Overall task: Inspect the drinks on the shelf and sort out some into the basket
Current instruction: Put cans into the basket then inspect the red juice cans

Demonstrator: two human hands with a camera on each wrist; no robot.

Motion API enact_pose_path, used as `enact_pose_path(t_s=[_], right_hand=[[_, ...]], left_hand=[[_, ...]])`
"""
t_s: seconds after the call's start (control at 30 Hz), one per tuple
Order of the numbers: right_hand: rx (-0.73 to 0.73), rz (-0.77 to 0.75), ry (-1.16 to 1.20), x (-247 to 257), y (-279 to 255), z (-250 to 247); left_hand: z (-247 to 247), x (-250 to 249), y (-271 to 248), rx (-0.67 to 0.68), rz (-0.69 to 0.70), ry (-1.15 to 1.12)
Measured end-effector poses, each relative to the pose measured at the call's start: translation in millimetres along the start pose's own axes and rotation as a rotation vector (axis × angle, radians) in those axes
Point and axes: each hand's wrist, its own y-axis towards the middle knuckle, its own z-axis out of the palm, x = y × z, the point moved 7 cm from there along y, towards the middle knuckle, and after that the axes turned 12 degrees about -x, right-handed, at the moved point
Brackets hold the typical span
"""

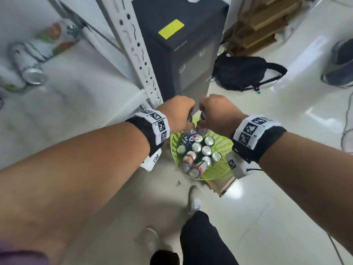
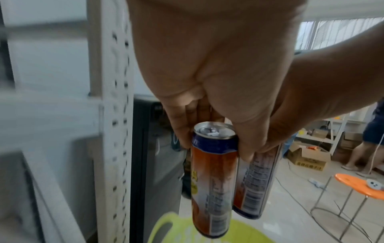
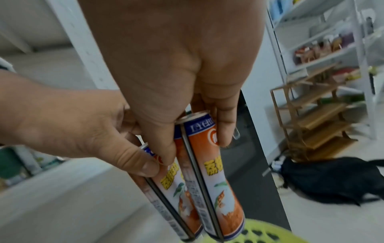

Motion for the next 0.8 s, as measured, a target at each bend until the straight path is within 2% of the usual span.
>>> enact_pose_path(t_s=[0.27,0.43,0.5,0.63,0.8], right_hand=[[0.190,0.136,0.077,-71,11,163],[0.214,0.256,0.045,-93,9,226],[0.229,0.278,0.038,-94,3,243],[0.288,0.260,0.044,-84,-13,261],[0.340,0.238,0.008,-54,-27,241]], left_hand=[[152,58,27,0.124,-0.064,0.003],[204,102,16,0.119,-0.150,0.032],[218,114,5,0.116,-0.180,0.020],[236,119,-22,0.197,-0.204,-0.090],[207,122,-58,0.196,-0.201,-0.132]])
